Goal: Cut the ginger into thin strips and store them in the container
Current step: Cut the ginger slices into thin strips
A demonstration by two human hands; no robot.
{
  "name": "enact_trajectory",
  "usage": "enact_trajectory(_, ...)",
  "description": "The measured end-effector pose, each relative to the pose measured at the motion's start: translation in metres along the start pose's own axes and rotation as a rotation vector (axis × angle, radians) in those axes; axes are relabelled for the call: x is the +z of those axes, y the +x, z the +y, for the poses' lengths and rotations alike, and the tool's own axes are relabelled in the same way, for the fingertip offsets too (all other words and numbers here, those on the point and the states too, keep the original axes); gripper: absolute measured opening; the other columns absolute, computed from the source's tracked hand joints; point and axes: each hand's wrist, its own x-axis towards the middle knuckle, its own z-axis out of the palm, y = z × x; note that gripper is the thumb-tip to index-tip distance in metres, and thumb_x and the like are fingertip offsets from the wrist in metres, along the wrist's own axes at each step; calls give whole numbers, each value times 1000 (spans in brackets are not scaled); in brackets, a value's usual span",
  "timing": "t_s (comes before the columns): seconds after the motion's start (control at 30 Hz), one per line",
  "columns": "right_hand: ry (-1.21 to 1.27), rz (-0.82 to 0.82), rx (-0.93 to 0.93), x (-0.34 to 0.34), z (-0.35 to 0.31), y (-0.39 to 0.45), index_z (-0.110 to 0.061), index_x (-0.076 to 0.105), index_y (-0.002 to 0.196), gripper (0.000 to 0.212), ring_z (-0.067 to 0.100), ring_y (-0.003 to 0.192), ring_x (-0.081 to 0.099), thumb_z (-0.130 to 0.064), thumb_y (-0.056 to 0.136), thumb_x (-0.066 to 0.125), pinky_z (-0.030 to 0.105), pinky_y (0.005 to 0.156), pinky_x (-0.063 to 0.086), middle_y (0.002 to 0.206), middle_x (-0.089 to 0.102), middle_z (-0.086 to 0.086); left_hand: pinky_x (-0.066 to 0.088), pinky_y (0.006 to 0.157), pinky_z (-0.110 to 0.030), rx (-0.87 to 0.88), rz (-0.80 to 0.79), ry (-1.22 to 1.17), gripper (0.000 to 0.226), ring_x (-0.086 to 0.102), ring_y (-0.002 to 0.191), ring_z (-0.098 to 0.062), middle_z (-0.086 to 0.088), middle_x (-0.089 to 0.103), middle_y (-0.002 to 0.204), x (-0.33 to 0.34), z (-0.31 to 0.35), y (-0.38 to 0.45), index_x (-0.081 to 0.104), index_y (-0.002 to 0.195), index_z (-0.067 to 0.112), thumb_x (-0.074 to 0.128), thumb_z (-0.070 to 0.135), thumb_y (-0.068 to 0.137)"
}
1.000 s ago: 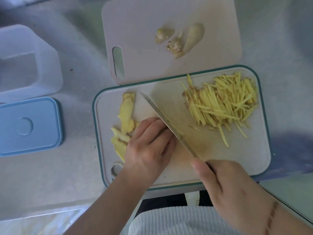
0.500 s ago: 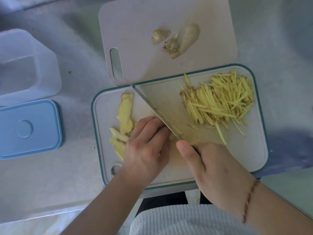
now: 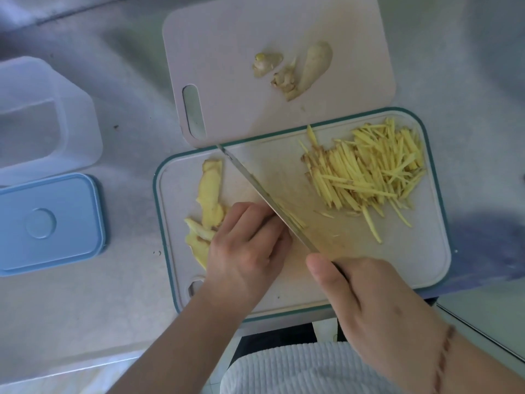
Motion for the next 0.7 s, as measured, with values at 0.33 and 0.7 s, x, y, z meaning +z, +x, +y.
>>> enact_trajectory(0.33,-43,-15,4,0,-2,10,-18,30,51,71,15,41,34,-76,80,1,23,47,34,40,32,1,41,81,-18,-16,-4,-24,29,57,75,-23,-10,68,81,-1,1,1,76,79,0,56,5,99)
enact_trajectory(0.7,14,-12,-30,2,-9,20,-14,32,52,67,13,40,31,-70,83,11,29,46,36,42,29,-1,45,80,-21,41,-30,4,19,59,80,-24,-11,71,90,-1,1,-2,76,82,-1,59,-4,92)
